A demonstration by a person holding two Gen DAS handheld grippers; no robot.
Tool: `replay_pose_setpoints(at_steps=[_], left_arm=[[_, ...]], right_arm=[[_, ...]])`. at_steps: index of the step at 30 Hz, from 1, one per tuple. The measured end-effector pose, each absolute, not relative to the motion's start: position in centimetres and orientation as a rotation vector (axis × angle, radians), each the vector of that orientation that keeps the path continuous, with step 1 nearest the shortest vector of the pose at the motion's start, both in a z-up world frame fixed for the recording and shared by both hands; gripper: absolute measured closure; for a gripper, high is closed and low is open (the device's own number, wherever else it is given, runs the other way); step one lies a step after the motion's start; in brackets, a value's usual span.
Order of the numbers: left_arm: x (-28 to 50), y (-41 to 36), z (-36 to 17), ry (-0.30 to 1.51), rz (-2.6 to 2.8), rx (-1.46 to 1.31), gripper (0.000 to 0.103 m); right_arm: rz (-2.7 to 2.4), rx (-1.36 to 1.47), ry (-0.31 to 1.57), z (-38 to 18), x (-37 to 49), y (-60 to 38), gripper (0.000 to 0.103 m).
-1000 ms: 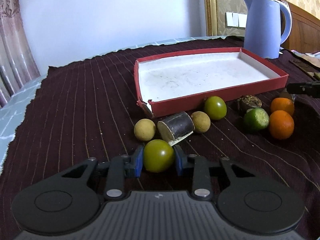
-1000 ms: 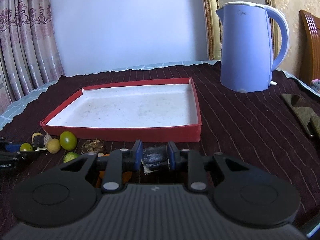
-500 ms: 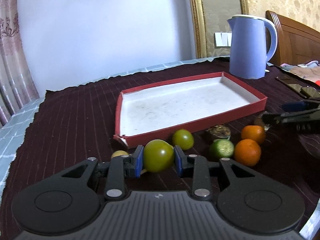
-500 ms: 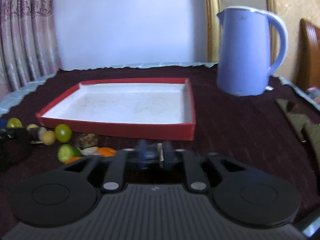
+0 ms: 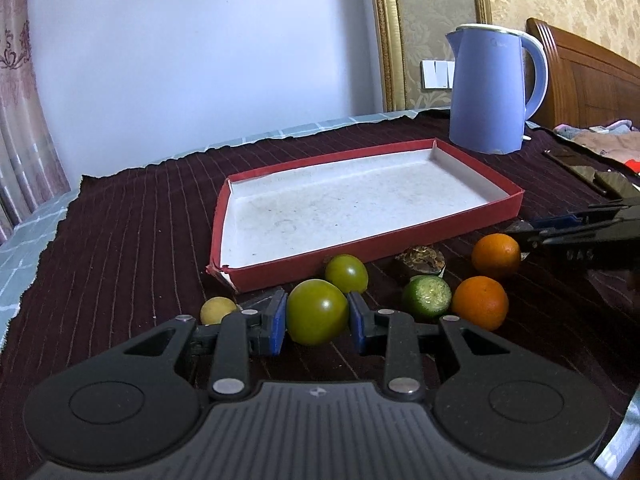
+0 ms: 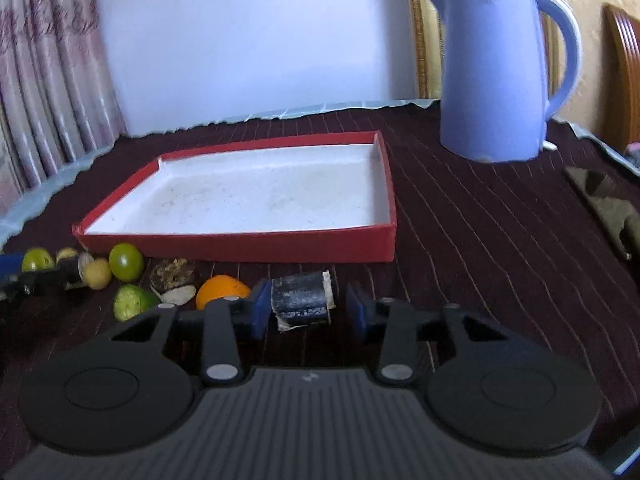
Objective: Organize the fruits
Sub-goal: 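Carry the dark cylinder with the right tool while the left carries the lime over the tray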
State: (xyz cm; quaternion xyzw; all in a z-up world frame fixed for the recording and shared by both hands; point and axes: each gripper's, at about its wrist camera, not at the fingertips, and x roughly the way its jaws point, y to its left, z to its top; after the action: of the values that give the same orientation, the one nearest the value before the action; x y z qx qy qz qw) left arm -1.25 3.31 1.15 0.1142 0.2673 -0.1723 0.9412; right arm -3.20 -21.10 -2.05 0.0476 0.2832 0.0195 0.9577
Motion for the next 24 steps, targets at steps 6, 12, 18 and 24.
replay_pose_setpoints(at_steps=[6,12,18,24], left_arm=[[-1.4,3.1,1.3,0.544,-0.344,0.225,0.072],[-1.1,2.8,2.3,0.528,-0.307,0.175,0.072],[0.0,1.1,3.2,0.532,-0.274,0.120,0.072],[1.3,-0.9,4.0,0.518,-0.223,0.123,0.072]], right_arm=[[0.066,0.075,0.576,-1.9,-3.4,-20.9,0.076],[0.069,0.066,0.506,-0.2,-4.6,-20.4,0.076],[0.087,0.044,0.436,2.2,-4.8,-19.5,0.076],[0.081,0.054,0.400,3.8,-3.9,-19.3,0.076]])
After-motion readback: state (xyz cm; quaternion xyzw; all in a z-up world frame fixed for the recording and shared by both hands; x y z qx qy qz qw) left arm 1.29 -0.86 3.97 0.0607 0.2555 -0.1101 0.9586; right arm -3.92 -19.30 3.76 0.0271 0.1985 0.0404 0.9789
